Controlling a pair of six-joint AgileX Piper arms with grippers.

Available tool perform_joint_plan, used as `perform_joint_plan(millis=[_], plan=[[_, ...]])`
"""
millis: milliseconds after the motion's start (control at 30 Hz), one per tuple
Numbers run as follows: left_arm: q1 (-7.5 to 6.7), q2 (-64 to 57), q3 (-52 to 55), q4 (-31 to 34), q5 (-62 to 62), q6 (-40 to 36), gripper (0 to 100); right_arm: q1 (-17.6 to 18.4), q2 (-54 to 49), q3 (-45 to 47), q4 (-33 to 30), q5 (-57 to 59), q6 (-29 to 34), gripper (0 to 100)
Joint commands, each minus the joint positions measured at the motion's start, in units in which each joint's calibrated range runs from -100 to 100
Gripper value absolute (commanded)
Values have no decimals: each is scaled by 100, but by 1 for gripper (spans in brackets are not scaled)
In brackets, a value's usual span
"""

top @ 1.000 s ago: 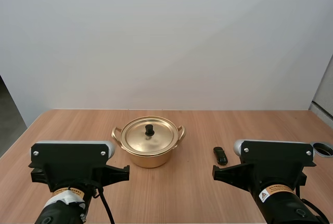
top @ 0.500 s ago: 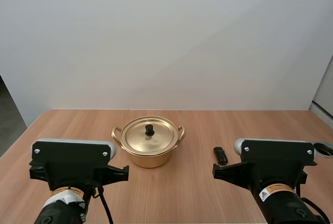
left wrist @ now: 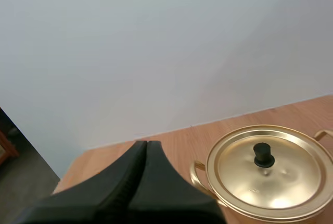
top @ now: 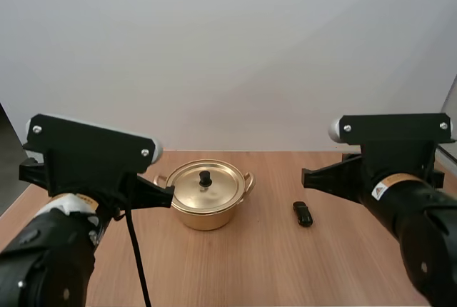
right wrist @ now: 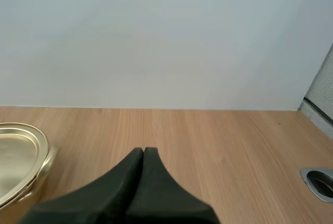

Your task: Open the pot, put the car inside, and close it

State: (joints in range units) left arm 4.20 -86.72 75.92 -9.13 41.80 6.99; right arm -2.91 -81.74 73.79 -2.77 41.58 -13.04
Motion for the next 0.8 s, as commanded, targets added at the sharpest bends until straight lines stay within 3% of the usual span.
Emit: perform_joint_plan(millis=[0,167,367,600,667,767], plan=[[0,1226,-772,-95,909,-1343,0,2,1098,-1407,-6,647,0,0],[0,2067,-931,-751,512,-1729,0,2,1474,-1587,36,660,0,0],[0,2488,-918,-740,-1413,-1729,0,2,1488,-1587,32,-130,0,0],[0,2523,-918,-717,-1946,-1729,0,2,1518,-1587,32,-414,-85,0],[-9,2523,-998,-495,-2122,-1345,0,2,1558,-1587,32,-414,-289,0],[-102,2720,-1177,-531,-2080,-25,0,2,1699,-1587,20,-414,-443,0]])
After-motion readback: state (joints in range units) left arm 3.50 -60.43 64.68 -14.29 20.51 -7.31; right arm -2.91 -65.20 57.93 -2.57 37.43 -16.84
